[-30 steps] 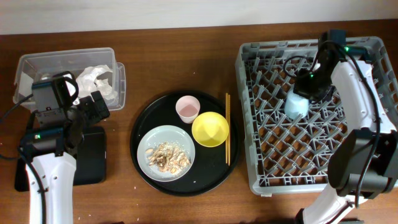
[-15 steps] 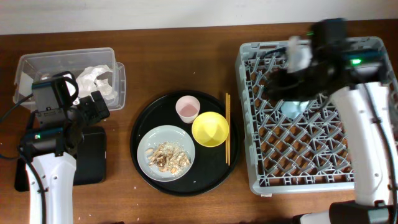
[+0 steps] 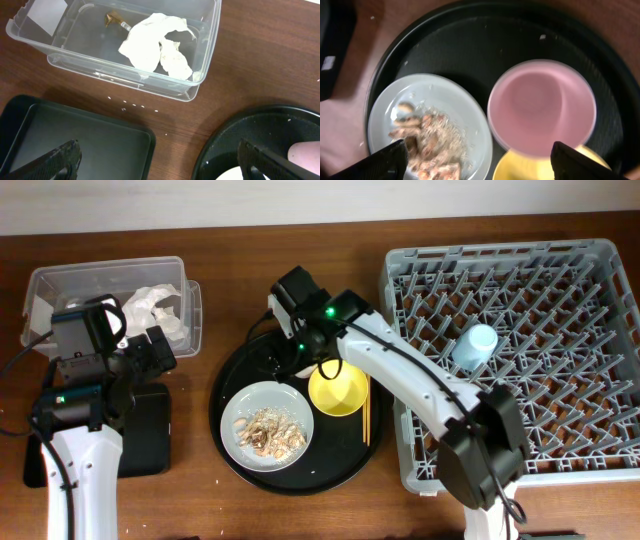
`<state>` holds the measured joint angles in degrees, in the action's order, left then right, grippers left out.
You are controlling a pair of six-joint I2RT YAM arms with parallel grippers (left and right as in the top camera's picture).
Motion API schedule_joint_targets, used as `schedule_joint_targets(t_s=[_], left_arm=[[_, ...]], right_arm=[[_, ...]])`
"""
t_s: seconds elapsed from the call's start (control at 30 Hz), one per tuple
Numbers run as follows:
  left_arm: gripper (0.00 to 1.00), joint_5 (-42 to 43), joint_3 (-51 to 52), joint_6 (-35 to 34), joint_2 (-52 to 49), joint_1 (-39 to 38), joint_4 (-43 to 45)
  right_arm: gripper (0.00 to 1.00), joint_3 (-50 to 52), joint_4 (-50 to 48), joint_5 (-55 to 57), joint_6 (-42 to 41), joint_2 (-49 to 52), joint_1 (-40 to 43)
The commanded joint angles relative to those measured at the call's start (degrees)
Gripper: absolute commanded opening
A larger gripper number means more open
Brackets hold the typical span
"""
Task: Sort waste into correct bins and load items into the dishwasher rack
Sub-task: 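Move the right gripper back to the pink cup and grasp it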
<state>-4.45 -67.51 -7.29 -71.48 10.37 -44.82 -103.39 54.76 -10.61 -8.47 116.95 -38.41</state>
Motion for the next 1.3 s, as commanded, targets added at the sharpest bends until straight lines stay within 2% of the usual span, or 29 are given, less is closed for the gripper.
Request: schedule_joint_targets(t_s=[0.0, 0.13, 0.23, 0.33, 0.37, 0.83, 0.97, 1.0, 1.13, 1.17, 1.2, 1.23, 1.27], left_arm=[[0.99, 0.39, -0.09, 0.48, 0.42, 0.28, 0.13], [0.99, 0.39, -0.09, 0.48, 0.42, 0.28, 0.13], [0.99, 0.39, -0.09, 0.48, 0.42, 0.28, 0.13], [0.99, 0.39, -0.09, 0.48, 0.42, 0.28, 0.13], [0.99, 0.39, -0.09, 0.48, 0.42, 0.31, 0.13], [0.99, 0.39, -0.09, 0.48, 0.42, 0.28, 0.13], [0.99, 0.39, -0.09, 0.48, 0.42, 0.28, 0.13], [0.99, 0.39, -0.09, 0.48, 0.42, 0.28, 0.13], [0.99, 0.39, -0.09, 0.48, 0.42, 0.28, 0.13], [0.99, 0.39, -0.09, 0.48, 0.42, 0.28, 0.13], [0.99, 0.39, -0.09, 0.48, 0.42, 0.28, 0.13], [0.99, 0.39, -0.09, 0.48, 0.42, 0.28, 0.13], [0.99, 0.37, -0.09, 0.48, 0.42, 0.28, 0.13]], right_arm=[[0.88, -2.12, -1.84, 6.47, 3.87, 2.40, -1.62], [0.82, -2.10, -4.94, 15.80, 5.29, 5.14, -5.97], [0.60, -2.10, -5.57, 18.82, 5.22, 6.91, -7.50], [0.50, -2.10, -5.44, 18.86, 5.25, 7.19, -7.28], [0.42, -2.10, -5.46, 18.86, 5.25, 7.19, -7.28], [0.35, -3.69, -2.93, 20.33, 5.03, 9.73, -7.28], [0.14, -7.91, -0.09, 20.33, 5.01, 9.73, -7.28], [0.04, -8.87, 0.66, 20.33, 4.76, 9.73, -7.28], [0.04, -11.76, 3.26, 20.11, 3.30, 9.64, -7.28], [0.07, -12.48, 3.91, 20.15, 3.37, 9.64, -7.28], [0.30, -12.63, 4.26, 20.37, 3.39, 9.64, -7.28], [0.40, -12.61, 4.61, 20.46, 3.80, 9.64, -7.26], [0.44, -12.46, 4.90, 21.68, 3.76, 9.68, -7.15]])
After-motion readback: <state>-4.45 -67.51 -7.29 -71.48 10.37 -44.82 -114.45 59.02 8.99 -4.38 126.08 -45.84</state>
